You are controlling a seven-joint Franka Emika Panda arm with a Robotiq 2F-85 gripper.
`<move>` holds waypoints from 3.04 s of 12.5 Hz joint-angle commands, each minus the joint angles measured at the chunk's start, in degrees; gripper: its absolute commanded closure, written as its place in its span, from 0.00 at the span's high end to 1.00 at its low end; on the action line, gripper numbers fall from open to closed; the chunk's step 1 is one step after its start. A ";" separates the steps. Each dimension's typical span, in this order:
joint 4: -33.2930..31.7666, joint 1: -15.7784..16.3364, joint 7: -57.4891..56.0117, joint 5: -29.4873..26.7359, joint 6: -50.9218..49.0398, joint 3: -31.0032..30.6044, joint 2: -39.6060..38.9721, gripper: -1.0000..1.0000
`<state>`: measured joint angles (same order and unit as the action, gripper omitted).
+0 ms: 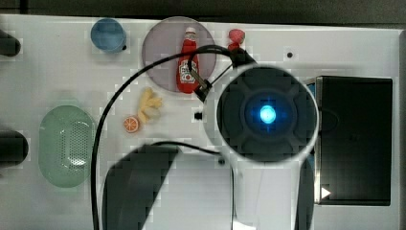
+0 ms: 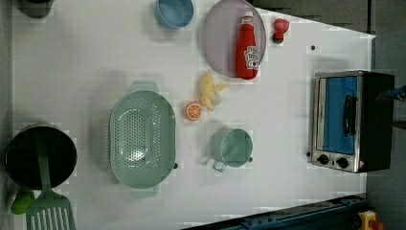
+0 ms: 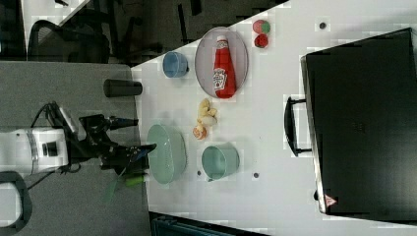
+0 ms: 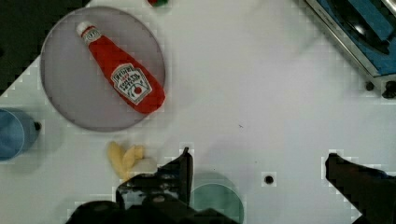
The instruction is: Pick ketchup from plate and place it on table.
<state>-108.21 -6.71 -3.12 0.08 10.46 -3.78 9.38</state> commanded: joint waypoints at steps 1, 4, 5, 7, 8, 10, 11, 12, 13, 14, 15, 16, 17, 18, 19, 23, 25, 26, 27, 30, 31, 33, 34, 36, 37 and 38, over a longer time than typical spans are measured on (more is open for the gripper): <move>-0.85 -0.12 0.90 -0.69 1.00 -2.81 -6.81 1.00; -0.42 0.25 -0.30 -0.69 3.95 -4.40 -12.29 1.00; 0.14 0.31 -2.31 -0.69 5.36 -4.90 -14.25 1.00; 1.70 0.37 -8.49 -0.68 8.00 -5.40 -18.24 1.00; 2.64 0.38 -11.84 -0.68 9.23 -5.50 -20.25 1.00; 5.03 0.42 -17.77 -0.58 10.86 -5.52 -24.45 1.00; 6.42 0.50 -20.34 -0.44 11.33 -5.53 -26.62 1.00; 7.77 0.69 -22.82 -0.05 11.36 -5.53 -28.83 1.00; 9.26 0.99 -24.80 0.38 11.70 -5.57 -31.00 1.00; 10.67 1.42 -26.49 1.02 12.69 -5.58 -33.19 1.00; 12.08 1.96 -28.12 1.76 14.49 -5.58 -35.34 1.00; 13.37 2.54 -29.62 2.92 16.72 -5.58 -37.45 1.00; 14.51 3.09 -30.44 4.85 19.14 -5.57 -39.52 1.00; 15.59 3.55 -30.49 6.70 21.50 -5.57 -41.45 1.00; 16.61 3.86 -30.49 8.23 23.80 -5.57 -43.30 1.00; 19.21 4.12 -30.49 9.54 29.86 -5.56 -50.14 1.00; 20.00 4.22 -30.50 9.54 32.51 -5.51 -53.14 1.00; 20.70 4.28 -30.50 9.56 33.86 -5.49 -54.39 1.00; 21.50 4.40 -30.48 9.81 34.21 -5.38 -55.52 1.00; 23.20 4.57 -30.48 10.65 34.63 -5.33 -58.36 1.00; 23.61 4.57 -30.49 10.65 35.15 -5.30 -59.05 1.00; 24.00 4.58 -30.46 10.64 35.71 -5.27 -59.91 1.00; 24.00 4.62 -30.41 10.64 36.09 -5.25 -60.13 1.00; 24.06 4.66 -30.41 10.65 36.49 -5.28 -60.21 0.84; 24.22 4.66 -30.37 10.64 36.61 -5.28 -60.23 0.71; 24.31 4.62 -30.35 10.64 36.60 -5.25 -60.19 0.60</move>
<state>-85.61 -1.38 -31.67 10.39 46.89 -9.02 -50.55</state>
